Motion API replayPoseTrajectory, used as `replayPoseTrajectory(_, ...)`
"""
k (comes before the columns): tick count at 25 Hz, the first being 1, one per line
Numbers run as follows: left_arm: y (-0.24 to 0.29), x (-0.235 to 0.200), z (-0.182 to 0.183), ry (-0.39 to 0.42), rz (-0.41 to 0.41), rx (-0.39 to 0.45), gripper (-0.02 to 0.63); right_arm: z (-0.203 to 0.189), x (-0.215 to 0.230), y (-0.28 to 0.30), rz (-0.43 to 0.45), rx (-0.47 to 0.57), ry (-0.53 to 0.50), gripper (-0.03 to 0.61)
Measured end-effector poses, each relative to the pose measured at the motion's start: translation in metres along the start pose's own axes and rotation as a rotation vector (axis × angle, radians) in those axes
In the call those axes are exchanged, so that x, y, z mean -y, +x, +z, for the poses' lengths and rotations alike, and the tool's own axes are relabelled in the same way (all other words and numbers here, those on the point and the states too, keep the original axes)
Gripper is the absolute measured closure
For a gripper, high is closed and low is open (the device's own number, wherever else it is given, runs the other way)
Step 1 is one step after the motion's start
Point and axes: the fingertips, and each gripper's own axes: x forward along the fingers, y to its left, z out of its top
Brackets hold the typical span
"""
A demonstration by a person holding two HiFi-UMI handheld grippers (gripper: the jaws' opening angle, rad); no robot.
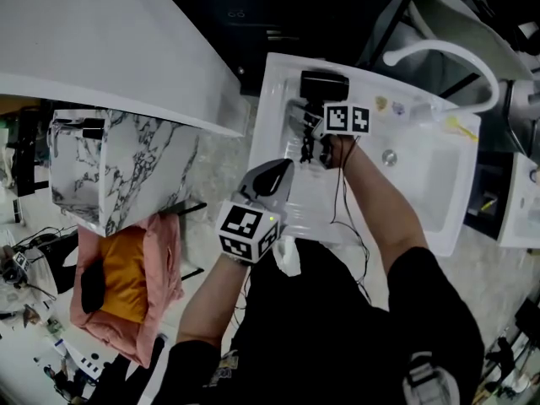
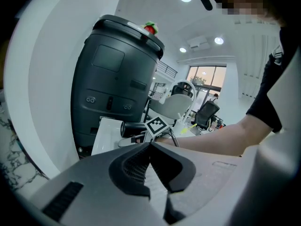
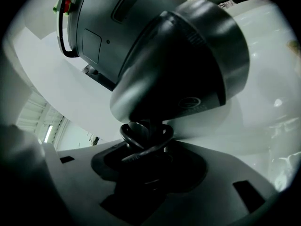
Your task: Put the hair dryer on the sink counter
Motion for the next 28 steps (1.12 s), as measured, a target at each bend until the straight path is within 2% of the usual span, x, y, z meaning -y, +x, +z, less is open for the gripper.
replayPoseTrajectory(9, -0.009, 0.003, 0.002, 0.002, 0.002, 0.003, 0.614, -0.001, 0.001, 0.001, -0.032, 0.019, 0.0, 0.346)
replayPoseTrajectory(16, -0.027, 0.005, 0.003, 0.002, 0.001, 0.026, 0.614, -0.003, 0.0, -0.009, -0.115, 0.041, -0.032, 0.233)
replayPoseTrajectory(24, -0.057, 0.011, 0.005, 0.004, -0.034, 0.064, 0.614, -0.005, 0.0, -0.054, -0.213, 0.109, -0.05, 0.222)
replayPoseTrajectory(28, -0.082, 0.018, 0.006, -0.005, -0.078, 0.08, 0.614, -0.011, -0.019, -0.089, -0.22, 0.184, -0.045, 0.224)
